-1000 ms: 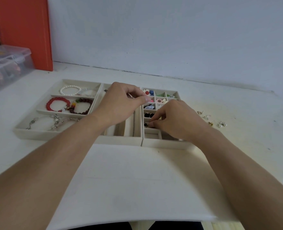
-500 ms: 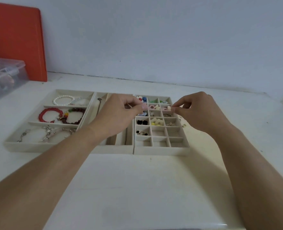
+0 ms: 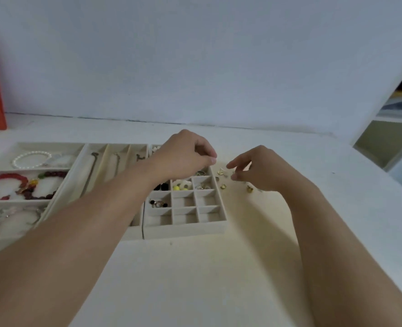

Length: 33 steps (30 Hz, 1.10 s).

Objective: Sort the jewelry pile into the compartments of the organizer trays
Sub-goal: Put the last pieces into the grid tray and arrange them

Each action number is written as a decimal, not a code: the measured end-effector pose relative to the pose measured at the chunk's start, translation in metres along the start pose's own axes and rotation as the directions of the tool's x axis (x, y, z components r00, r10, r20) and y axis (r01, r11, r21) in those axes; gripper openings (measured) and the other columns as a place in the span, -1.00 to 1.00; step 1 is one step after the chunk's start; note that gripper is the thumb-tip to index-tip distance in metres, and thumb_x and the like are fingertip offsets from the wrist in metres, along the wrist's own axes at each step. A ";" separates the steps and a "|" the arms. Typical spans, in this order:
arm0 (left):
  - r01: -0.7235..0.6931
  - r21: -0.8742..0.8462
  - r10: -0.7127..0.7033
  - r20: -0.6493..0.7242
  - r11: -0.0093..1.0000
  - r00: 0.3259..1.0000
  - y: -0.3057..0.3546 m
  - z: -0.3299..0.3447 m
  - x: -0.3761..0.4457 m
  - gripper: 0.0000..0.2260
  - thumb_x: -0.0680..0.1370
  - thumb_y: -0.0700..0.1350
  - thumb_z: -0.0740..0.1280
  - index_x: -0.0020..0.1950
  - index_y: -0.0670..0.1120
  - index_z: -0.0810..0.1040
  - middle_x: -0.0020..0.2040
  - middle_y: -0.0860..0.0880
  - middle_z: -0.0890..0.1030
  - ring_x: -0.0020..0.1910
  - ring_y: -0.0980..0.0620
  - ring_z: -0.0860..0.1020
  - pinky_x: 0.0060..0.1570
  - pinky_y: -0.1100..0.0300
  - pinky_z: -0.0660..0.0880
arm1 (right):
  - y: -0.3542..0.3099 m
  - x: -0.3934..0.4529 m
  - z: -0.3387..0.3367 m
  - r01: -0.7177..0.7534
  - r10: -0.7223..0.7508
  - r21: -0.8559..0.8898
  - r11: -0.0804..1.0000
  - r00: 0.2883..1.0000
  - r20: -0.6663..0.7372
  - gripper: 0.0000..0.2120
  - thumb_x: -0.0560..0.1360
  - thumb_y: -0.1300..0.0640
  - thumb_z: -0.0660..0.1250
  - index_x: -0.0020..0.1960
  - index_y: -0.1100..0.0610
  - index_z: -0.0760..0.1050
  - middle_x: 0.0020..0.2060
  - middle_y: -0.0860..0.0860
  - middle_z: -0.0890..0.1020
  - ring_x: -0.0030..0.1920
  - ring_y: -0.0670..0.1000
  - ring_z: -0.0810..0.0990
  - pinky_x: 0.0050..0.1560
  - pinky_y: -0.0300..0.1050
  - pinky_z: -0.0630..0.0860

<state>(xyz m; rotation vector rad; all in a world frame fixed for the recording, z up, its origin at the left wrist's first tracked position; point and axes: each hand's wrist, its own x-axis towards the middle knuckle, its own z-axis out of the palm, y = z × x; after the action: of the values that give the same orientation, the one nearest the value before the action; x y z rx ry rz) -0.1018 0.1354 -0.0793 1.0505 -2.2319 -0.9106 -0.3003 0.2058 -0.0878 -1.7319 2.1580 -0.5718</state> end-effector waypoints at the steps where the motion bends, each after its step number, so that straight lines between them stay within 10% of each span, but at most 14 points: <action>1: -0.003 0.004 0.003 0.000 1.000 1.000 0.000 0.002 0.004 -0.94 0.51 -0.07 0.48 -0.03 0.05 0.71 -0.13 0.15 0.68 -0.11 0.23 0.62 -0.06 0.30 0.49 | 0.000 0.002 0.003 0.007 -0.007 -0.008 1.000 1.000 0.005 -0.76 0.52 0.10 0.48 0.17 -0.06 0.67 -0.08 -0.14 0.68 -0.30 -0.09 0.60 -0.25 -0.24 0.48; 7: 0.032 0.048 -0.033 0.017 0.998 0.999 -0.010 -0.002 0.013 -0.94 0.51 -0.07 0.48 -0.05 0.08 0.70 -0.07 0.11 0.70 -0.14 0.15 0.64 -0.25 0.31 0.48 | -0.002 0.013 0.029 0.088 -0.095 -0.190 0.978 0.995 -0.027 -0.73 0.59 0.05 0.36 0.29 -0.04 0.61 0.12 -0.04 0.63 0.24 0.01 0.46 0.23 0.02 0.47; 18: 0.012 0.010 -0.012 0.003 1.000 1.000 -0.015 -0.007 0.011 -0.93 0.49 -0.06 0.50 -0.06 0.10 0.69 -0.10 0.12 0.70 -0.07 0.15 0.65 0.00 0.22 0.57 | -0.005 0.006 0.015 0.050 -0.016 0.213 0.976 0.987 -0.160 -0.98 0.47 0.06 0.52 -0.13 -0.01 0.72 -0.42 -0.22 0.61 -0.49 -0.18 0.47 -0.44 -0.35 0.35; 23: -0.070 -0.105 0.067 -0.031 0.992 0.997 -0.002 -0.001 0.005 -0.86 0.48 -0.02 0.52 0.02 0.08 0.69 -0.11 0.14 0.69 -0.15 0.26 0.61 -0.18 0.46 0.48 | -0.003 -0.004 -0.008 0.001 -0.005 0.738 0.675 1.000 0.003 -0.84 0.45 0.05 0.52 -0.02 0.10 0.70 -0.07 0.01 0.74 -0.24 -0.09 0.52 -0.14 -0.18 0.43; 27: -0.073 -0.181 0.064 -0.055 0.981 0.996 0.005 0.001 0.002 -0.89 0.48 -0.01 0.53 -0.02 0.04 0.71 -0.15 0.10 0.71 -0.24 0.23 0.60 -0.42 0.45 0.41 | -0.006 -0.004 -0.006 -0.042 -0.084 0.788 0.614 0.989 0.118 -0.80 0.44 0.05 0.46 0.02 0.12 0.67 -0.02 0.05 0.70 -0.26 -0.10 0.48 -0.20 -0.23 0.41; 33: -0.061 -0.212 0.055 -0.031 0.975 0.998 0.007 0.003 -0.003 -0.87 0.46 0.04 0.54 -0.06 0.03 0.73 -0.15 0.07 0.73 -0.16 0.18 0.65 -0.28 0.42 0.50 | -0.005 -0.003 -0.007 -0.041 -0.102 0.782 0.622 0.986 0.133 -0.85 0.38 0.03 0.48 -0.08 0.05 0.70 -0.16 -0.05 0.65 -0.25 -0.09 0.48 -0.21 -0.22 0.39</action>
<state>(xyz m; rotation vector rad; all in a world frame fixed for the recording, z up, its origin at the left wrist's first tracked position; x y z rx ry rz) -0.1052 0.1418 -0.0766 0.8891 -2.0790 -1.0776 -0.2991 0.2090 -0.0792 -1.2386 1.3919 -1.1306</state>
